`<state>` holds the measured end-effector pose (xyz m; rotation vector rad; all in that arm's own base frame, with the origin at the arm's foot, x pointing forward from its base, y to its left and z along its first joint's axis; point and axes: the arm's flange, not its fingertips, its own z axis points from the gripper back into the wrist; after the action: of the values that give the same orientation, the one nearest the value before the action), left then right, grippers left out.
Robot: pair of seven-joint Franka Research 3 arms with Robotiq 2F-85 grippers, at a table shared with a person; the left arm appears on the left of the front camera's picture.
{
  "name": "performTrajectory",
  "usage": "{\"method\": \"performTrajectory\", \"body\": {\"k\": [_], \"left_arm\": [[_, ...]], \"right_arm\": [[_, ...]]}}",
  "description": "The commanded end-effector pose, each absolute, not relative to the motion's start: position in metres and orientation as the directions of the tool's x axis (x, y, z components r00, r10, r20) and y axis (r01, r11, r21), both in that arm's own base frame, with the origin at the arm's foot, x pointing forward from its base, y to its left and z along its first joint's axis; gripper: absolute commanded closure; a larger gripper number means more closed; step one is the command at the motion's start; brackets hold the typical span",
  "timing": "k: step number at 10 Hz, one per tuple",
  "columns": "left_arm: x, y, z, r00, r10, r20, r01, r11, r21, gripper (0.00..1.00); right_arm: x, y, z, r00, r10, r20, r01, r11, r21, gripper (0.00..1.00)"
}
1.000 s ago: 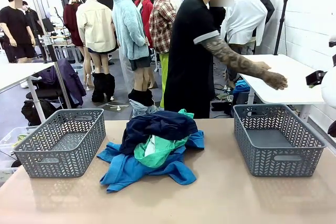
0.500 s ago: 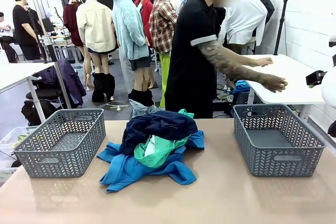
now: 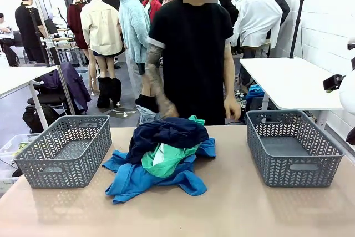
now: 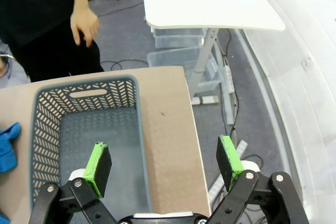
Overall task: Sort the tops and bottoms.
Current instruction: Lift clothes from the center of the table with your left hand.
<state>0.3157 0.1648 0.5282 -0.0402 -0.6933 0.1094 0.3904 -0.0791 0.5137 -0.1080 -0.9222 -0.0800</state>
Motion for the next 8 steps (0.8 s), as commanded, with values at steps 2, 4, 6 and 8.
{"method": "performTrajectory", "body": {"k": [2, 4, 6, 8], "left_arm": [[0.3141, 0.1661, 0.5283, 0.765, 0.114, 0.634, -0.091, 0.993, -0.069, 0.0], [0.3141, 0.1661, 0.5283, 0.765, 0.114, 0.634, -0.091, 0.993, -0.069, 0.0], [0.3141, 0.1661, 0.5283, 0.765, 0.114, 0.634, -0.091, 0.993, -0.069, 0.0], [0.3141, 0.1661, 0.5283, 0.765, 0.114, 0.634, -0.091, 0.993, -0.069, 0.0]], "right_arm": [[0.3912, -0.077, 0.512, 0.61, -0.02, 0.792, 0.12, 0.991, -0.067, 0.0], [0.3912, -0.077, 0.512, 0.61, -0.02, 0.792, 0.12, 0.991, -0.067, 0.0], [0.3912, -0.077, 0.512, 0.61, -0.02, 0.792, 0.12, 0.991, -0.067, 0.0], [0.3912, -0.077, 0.512, 0.61, -0.02, 0.792, 0.12, 0.991, -0.067, 0.0]]}}
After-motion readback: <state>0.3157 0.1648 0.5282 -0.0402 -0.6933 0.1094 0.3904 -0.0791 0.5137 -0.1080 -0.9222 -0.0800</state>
